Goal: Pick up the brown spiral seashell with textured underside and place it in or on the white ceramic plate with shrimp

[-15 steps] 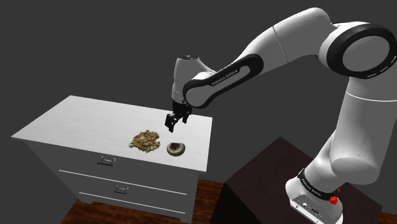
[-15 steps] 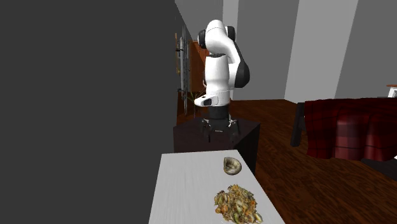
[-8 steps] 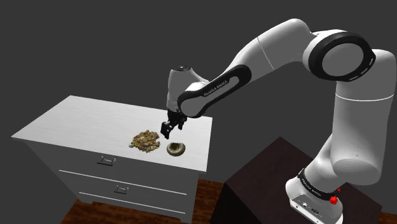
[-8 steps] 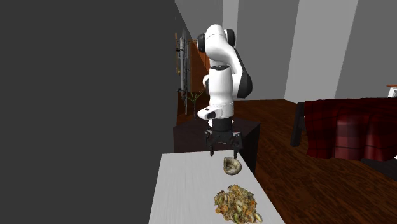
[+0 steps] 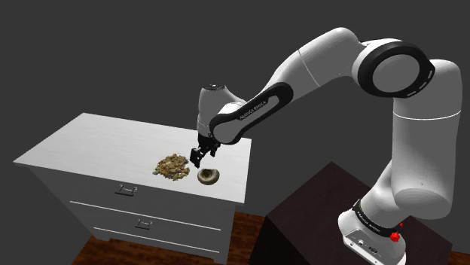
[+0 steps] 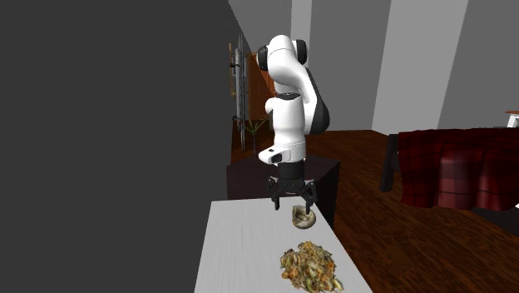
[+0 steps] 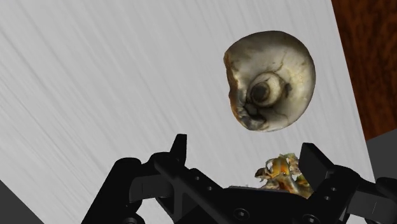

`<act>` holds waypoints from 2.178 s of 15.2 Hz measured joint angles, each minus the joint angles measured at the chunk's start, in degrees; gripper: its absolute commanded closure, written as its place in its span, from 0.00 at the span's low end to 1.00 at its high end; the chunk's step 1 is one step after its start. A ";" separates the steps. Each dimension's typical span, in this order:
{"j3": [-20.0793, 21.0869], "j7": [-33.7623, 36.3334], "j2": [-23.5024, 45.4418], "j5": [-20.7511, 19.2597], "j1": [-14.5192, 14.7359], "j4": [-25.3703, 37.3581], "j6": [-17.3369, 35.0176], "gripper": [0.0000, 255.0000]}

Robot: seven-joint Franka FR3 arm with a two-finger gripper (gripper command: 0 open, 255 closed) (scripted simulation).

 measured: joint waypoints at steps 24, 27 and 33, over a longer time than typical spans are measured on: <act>-3.67 -4.92 -8.14 -27.35 10.34 -15.05 5.73 0.00; -4.80 -3.68 -5.83 -29.40 10.72 -14.64 7.50 0.00; -5.17 -3.33 -5.01 -30.02 10.84 -14.38 8.05 0.00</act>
